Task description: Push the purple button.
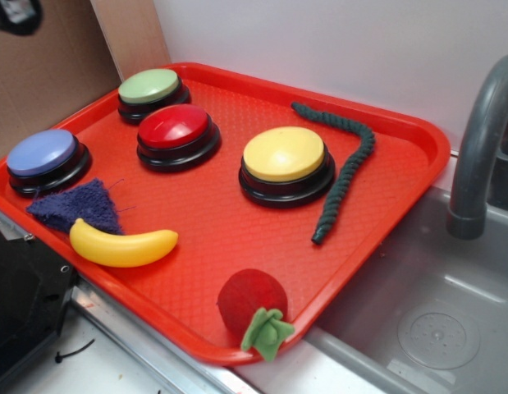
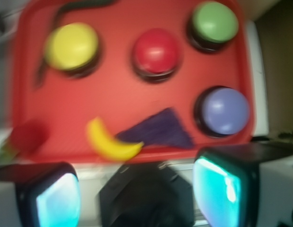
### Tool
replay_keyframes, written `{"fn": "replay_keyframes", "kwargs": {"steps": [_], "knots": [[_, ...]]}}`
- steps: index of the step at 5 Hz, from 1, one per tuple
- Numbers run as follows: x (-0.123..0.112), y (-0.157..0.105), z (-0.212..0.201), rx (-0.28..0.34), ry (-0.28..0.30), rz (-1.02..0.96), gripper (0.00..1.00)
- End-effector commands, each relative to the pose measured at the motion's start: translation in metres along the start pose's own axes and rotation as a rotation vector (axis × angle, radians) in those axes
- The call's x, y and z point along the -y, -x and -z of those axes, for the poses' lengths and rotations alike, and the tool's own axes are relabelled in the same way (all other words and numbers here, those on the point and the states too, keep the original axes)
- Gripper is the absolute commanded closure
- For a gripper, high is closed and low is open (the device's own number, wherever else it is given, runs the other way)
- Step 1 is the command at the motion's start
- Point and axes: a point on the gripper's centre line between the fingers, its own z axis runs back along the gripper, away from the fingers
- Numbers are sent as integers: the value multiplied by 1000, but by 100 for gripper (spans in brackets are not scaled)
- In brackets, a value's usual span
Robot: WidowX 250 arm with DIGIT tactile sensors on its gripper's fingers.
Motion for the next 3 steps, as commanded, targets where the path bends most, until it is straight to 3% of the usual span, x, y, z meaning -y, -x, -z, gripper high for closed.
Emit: {"fn": "replay_keyframes", "kwargs": {"steps": [1, 2, 3], "knots": [[-49, -33, 32, 77, -104, -224, 0], [-65, -33, 60, 31, -126, -211, 0], [-99, -14, 84, 49, -28, -215, 0]]}}
